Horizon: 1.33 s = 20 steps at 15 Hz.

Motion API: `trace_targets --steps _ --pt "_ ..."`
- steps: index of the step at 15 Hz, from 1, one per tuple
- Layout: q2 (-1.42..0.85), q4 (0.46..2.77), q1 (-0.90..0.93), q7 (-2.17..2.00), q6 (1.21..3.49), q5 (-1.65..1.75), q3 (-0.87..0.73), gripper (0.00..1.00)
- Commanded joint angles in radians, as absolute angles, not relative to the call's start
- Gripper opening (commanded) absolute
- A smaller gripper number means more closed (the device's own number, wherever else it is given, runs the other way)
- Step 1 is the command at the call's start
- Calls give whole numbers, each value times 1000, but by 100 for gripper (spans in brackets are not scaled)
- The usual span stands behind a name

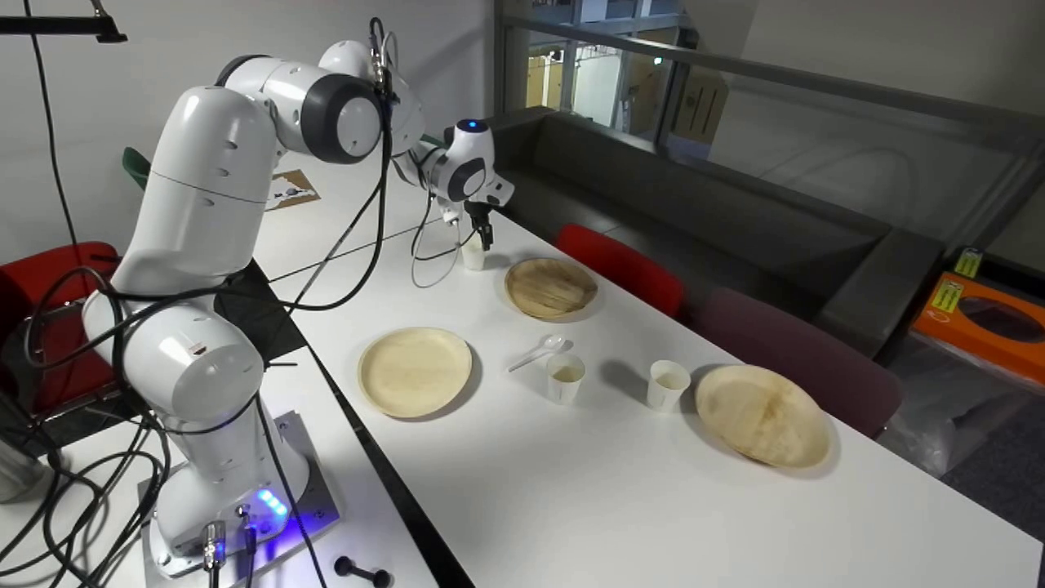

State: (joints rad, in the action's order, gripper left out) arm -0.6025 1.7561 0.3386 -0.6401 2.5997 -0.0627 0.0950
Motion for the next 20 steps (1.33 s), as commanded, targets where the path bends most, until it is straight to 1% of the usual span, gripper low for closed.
trace_targets --steps 1,12,15,20 --pt "-523 1837 333 -623 2615 -80 77 100" --pt "-507 1908 346 -656 2604 -62 31 100" --pt "-453 1960 342 -684 2611 -53 3 100" --pt "-295 2086 319 -779 2605 2 -99 100"
